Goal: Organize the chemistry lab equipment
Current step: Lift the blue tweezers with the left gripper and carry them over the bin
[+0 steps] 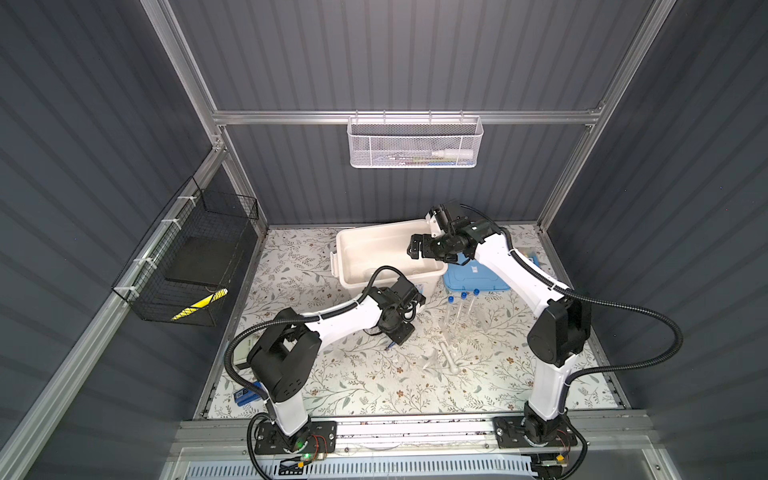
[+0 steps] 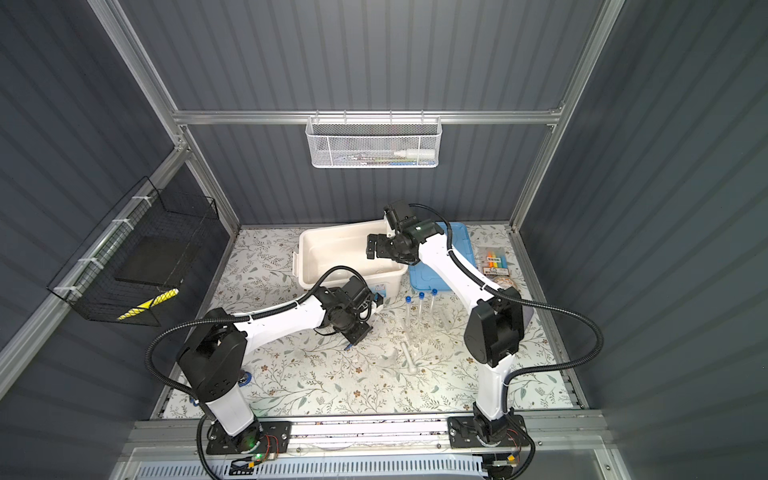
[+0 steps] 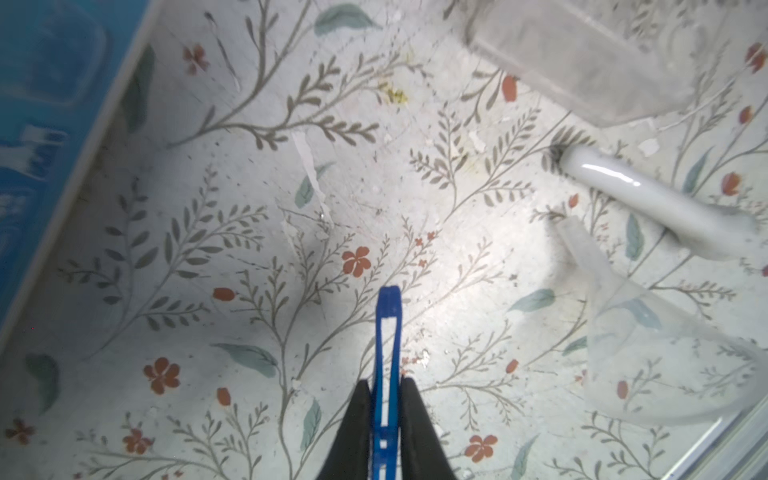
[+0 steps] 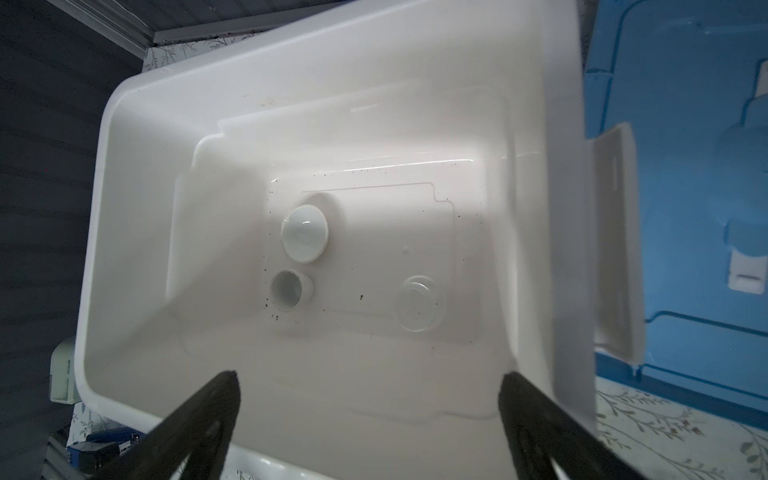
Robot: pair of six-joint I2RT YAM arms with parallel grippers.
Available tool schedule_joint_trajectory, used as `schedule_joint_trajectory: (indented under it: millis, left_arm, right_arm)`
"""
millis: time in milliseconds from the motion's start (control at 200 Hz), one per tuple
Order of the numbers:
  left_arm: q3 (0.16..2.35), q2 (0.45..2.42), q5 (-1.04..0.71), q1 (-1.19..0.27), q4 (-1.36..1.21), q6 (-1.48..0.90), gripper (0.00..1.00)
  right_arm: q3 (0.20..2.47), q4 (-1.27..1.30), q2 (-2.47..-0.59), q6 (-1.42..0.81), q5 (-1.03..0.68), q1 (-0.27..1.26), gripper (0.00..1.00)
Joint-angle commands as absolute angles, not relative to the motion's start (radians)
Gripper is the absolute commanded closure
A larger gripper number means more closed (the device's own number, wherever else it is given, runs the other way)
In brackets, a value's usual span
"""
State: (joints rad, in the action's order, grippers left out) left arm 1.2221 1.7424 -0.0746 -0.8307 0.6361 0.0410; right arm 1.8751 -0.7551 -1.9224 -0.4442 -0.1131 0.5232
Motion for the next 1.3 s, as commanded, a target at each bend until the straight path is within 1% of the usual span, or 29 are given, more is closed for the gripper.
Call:
schedule_joint_trajectory:
  millis: [0,235,270,380,590,770,1006,1296]
  left_arm:
    - [1.292,1.688,-0.055,-0.833,0.719,0.035,0.84]
    - [1.405,1.653,-0.011,-0.832,0.792,0.059,0.84]
    - [1.457,1.654,-0.006,-0.833,0.806,0.065,0.84]
    - [1.52,1.654,0.008,-0.831,0.84,0.075,0.84]
    - [1.606,1.652,0.006,-0.806,0.866,0.074,0.84]
    - [1.656,1.649,-0.004,-0.764,0.883,0.084,0.84]
    - [1.75,1.67,-0.054,-0.673,0.899,0.091,0.84]
    - [1.893,1.772,-0.069,-0.592,0.921,0.144,0.84]
  right_arm:
    - [1.901,-0.759,-1.916,-0.43,-0.12,0.52,0.01]
    - [1.899,-0.751,-1.893,-0.426,-0.101,0.513,0.01]
    - [1.898,-0.75,-1.892,-0.424,-0.1,0.511,0.01]
    - [1.896,-0.753,-1.884,-0.42,-0.1,0.504,0.01]
    - [1.888,-0.753,-1.862,-0.41,-0.091,0.496,0.01]
    - [1.858,-0.743,-1.83,-0.409,-0.086,0.48,0.01]
    - [1.801,-0.735,-1.784,-0.409,-0.078,0.462,0.01]
    - [1.739,-0.726,-1.754,-0.41,-0.086,0.46,0.01]
